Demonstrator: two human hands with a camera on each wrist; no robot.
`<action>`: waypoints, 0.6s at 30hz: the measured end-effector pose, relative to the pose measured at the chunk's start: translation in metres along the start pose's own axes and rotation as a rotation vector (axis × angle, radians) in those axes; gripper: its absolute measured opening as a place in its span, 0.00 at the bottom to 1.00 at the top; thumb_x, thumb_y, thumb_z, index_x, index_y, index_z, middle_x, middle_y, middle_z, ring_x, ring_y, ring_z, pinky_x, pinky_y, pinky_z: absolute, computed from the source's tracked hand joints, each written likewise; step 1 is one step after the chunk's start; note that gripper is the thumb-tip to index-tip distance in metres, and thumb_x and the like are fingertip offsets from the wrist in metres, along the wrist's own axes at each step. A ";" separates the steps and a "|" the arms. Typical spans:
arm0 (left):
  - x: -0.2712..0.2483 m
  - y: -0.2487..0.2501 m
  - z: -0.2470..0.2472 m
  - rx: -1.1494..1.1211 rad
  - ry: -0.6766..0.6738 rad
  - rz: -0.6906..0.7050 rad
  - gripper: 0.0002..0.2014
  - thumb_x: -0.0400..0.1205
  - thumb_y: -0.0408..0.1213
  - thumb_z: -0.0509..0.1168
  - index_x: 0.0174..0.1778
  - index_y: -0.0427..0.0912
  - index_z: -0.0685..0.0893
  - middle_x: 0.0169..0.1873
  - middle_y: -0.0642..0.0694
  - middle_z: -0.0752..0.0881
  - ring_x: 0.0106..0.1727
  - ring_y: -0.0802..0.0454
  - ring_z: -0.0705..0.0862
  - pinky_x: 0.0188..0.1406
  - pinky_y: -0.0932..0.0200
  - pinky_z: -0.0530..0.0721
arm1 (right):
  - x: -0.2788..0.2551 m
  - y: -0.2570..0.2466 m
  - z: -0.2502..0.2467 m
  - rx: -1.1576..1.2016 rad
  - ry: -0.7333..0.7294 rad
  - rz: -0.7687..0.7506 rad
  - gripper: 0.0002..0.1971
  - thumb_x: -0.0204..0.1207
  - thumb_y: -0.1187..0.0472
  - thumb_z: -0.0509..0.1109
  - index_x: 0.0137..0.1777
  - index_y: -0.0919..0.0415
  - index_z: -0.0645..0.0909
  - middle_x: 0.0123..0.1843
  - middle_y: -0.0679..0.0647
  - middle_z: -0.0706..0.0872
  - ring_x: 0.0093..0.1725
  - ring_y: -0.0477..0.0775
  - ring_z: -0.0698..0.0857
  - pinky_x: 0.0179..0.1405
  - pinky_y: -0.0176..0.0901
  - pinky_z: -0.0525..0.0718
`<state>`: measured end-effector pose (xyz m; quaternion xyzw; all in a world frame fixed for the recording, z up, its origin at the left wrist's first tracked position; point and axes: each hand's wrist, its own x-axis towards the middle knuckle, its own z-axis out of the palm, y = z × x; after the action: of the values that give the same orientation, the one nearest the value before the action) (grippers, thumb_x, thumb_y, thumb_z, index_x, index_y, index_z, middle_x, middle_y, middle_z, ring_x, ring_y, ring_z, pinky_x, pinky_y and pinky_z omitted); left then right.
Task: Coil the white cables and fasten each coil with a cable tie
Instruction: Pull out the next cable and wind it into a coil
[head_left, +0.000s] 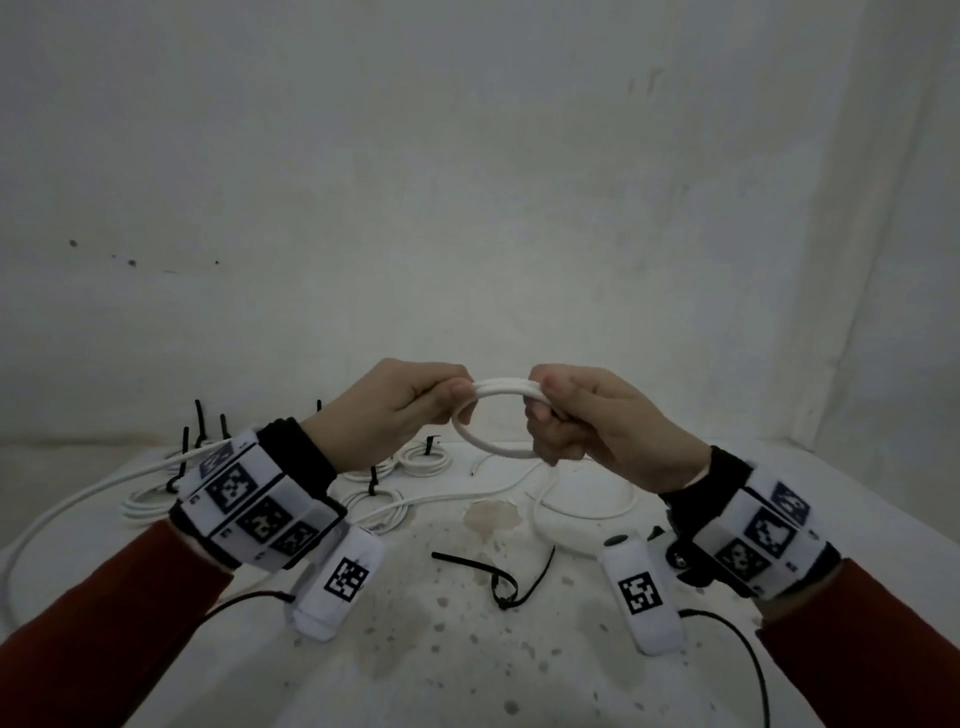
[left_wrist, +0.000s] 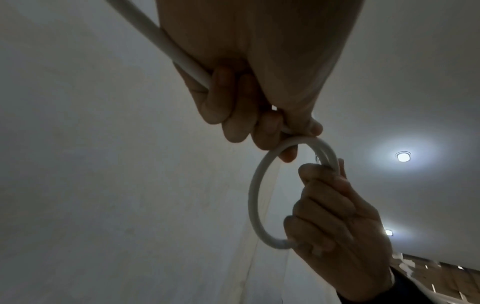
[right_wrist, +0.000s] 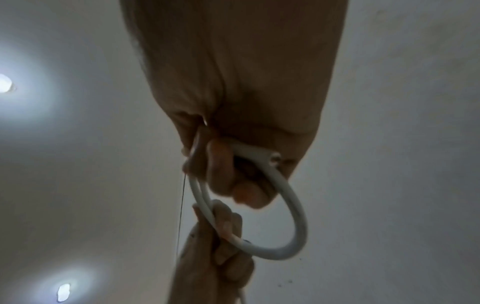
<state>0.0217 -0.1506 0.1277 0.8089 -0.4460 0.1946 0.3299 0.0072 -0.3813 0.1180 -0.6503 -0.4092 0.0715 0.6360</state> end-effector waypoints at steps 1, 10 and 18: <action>0.002 0.001 -0.002 0.035 0.016 0.010 0.16 0.84 0.52 0.52 0.34 0.54 0.79 0.26 0.55 0.74 0.27 0.60 0.70 0.30 0.69 0.68 | -0.001 0.000 0.000 0.080 -0.040 0.021 0.15 0.82 0.50 0.58 0.38 0.58 0.76 0.24 0.46 0.66 0.23 0.47 0.63 0.28 0.40 0.71; 0.001 -0.018 -0.015 0.383 0.259 0.012 0.16 0.83 0.57 0.47 0.44 0.55 0.75 0.22 0.47 0.74 0.23 0.51 0.70 0.25 0.54 0.71 | -0.008 -0.013 -0.015 0.810 -0.067 -0.031 0.16 0.87 0.55 0.53 0.43 0.61 0.77 0.24 0.47 0.59 0.22 0.47 0.58 0.26 0.39 0.62; -0.018 -0.050 -0.015 0.778 0.401 -0.062 0.15 0.84 0.51 0.50 0.47 0.47 0.79 0.31 0.50 0.83 0.25 0.44 0.81 0.19 0.58 0.74 | -0.017 -0.033 -0.035 1.068 0.385 -0.480 0.14 0.87 0.64 0.48 0.49 0.66 0.75 0.30 0.51 0.73 0.28 0.50 0.71 0.34 0.40 0.73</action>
<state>0.0545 -0.1100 0.1091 0.8323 -0.2421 0.4912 0.0862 0.0030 -0.4240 0.1460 -0.1329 -0.3294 0.0027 0.9348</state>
